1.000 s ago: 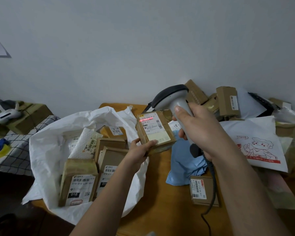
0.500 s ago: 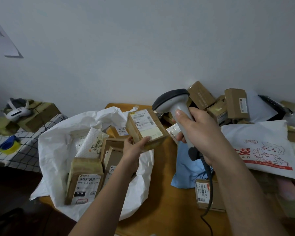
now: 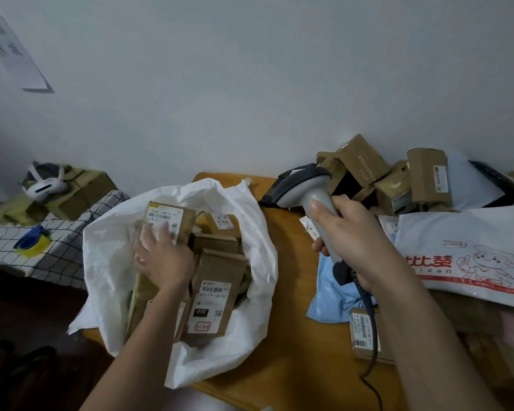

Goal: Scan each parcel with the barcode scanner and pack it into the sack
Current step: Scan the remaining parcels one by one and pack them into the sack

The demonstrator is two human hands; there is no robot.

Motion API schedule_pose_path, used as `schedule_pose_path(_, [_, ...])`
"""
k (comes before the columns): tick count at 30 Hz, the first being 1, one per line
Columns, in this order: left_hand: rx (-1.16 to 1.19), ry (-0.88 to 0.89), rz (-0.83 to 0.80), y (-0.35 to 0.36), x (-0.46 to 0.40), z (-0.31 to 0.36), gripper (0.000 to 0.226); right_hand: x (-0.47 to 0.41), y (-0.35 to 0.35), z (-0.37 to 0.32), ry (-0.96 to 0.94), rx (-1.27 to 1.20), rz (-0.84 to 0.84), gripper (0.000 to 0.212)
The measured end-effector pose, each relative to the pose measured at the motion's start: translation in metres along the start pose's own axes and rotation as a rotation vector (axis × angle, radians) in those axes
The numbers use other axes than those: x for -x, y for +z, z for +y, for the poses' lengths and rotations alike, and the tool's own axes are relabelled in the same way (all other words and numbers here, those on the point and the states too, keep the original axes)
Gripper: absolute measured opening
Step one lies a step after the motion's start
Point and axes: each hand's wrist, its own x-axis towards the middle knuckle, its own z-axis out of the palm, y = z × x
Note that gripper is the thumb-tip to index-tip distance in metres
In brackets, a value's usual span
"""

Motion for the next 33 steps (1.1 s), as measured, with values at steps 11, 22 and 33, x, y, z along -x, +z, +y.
schedule_pose_path(11, [-0.093,0.241,-0.165,0.033,0.030,0.026,0.038,-0.004,-0.035,0.029,0.125,0.007,0.104,0.023])
schedule_pose_path(22, [0.008,0.756,-0.924,0.140,0.177,0.094,0.055,0.006,-0.110,0.099,0.310,0.031,0.291,0.029])
schedule_pose_path(33, [-0.470,0.939,-1.080,0.221,0.253,0.096,0.131,0.021,-0.162,0.159,0.462,0.053,0.291,0.021])
